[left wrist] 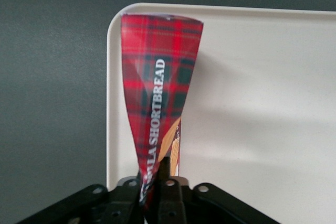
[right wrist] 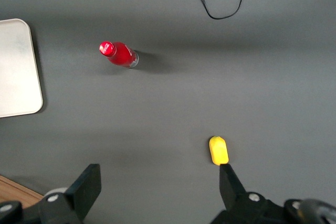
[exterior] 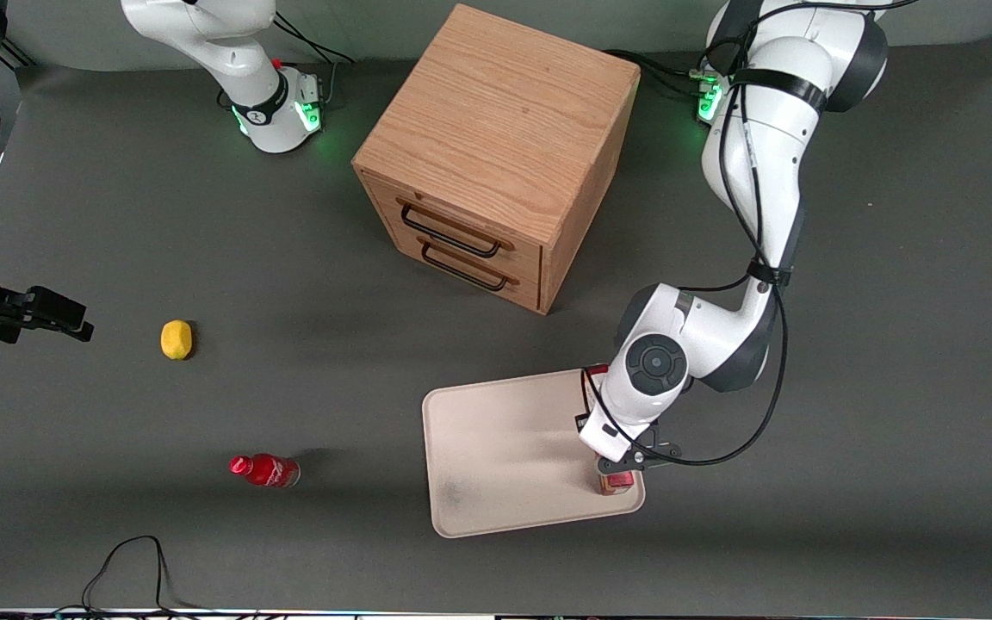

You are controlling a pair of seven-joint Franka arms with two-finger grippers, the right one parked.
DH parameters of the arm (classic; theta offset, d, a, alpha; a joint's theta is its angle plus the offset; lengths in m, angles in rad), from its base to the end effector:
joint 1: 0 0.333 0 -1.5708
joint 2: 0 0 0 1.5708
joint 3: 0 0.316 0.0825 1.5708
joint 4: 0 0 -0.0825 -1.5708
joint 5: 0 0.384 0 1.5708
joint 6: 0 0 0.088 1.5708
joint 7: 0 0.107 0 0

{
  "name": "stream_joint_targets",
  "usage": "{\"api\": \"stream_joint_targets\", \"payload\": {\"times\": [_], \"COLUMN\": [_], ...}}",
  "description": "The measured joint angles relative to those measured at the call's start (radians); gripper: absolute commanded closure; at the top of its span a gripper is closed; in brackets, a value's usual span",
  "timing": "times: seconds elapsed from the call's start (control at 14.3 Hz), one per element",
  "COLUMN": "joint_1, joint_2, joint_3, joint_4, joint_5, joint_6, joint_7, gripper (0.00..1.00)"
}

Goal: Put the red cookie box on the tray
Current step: 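Lower the cookie box onto the tray and open the left gripper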

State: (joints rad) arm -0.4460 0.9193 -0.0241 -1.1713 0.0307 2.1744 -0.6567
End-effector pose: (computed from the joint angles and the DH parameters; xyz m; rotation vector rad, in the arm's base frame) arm 0.6915 -0.3438 0.2407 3.0880 0.2795 0.1162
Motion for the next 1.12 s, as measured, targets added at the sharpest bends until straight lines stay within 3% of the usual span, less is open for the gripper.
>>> {"api": "stream_joint_targets", "payload": {"times": [0.63,1.12], "joint_1": [0.0,0.008], "joint_2": [-0.023,-0.212], "joint_3": [0.004,0.01], "joint_4": [0.007,0.045], "joint_5": [0.014,0.043], "joint_6": [-0.014,-0.309], "joint_7": [-0.034,-0.035], "gripper": [0.0,0.0]}}
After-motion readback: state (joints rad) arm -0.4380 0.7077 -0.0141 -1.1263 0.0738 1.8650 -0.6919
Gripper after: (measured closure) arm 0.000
